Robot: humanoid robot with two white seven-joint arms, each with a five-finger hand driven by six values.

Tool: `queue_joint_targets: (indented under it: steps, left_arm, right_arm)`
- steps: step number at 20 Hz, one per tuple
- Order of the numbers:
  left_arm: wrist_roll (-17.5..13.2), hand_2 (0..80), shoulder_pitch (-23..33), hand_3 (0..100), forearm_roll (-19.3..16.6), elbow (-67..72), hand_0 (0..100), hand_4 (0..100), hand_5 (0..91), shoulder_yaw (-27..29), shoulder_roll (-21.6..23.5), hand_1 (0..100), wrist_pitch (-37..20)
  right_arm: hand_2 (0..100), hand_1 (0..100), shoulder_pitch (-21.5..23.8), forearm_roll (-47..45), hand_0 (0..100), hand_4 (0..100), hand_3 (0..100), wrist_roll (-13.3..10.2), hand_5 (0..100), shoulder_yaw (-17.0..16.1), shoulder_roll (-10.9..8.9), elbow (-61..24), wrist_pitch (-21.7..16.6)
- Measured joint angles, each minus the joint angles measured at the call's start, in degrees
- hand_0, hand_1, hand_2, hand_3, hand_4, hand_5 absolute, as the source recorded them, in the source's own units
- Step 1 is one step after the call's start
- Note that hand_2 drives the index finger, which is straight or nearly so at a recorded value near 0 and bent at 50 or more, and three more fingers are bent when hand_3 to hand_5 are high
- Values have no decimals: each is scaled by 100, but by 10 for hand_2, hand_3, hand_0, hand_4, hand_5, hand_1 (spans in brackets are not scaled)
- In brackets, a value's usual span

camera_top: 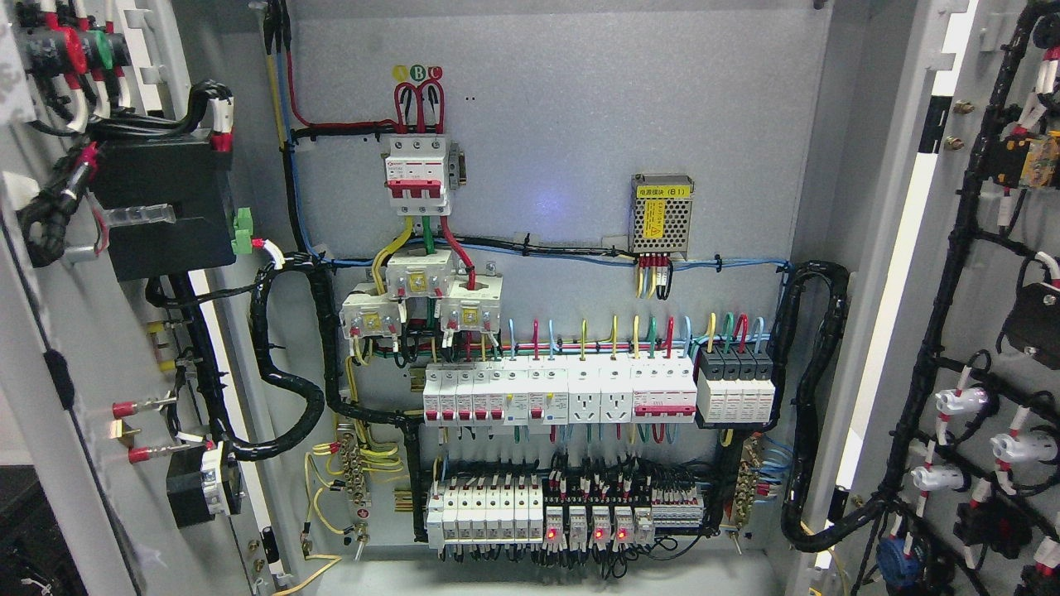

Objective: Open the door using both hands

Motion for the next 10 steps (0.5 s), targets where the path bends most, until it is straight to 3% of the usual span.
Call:
queue_joint_targets:
  steps: [10]
  left_arm:
    - [0,0,-1,0,0,10,0,0,0,0,1,0,0]
  right_arm:
    - [0,0,-106,15,191,0,0,-1,0,142,85,144,-14]
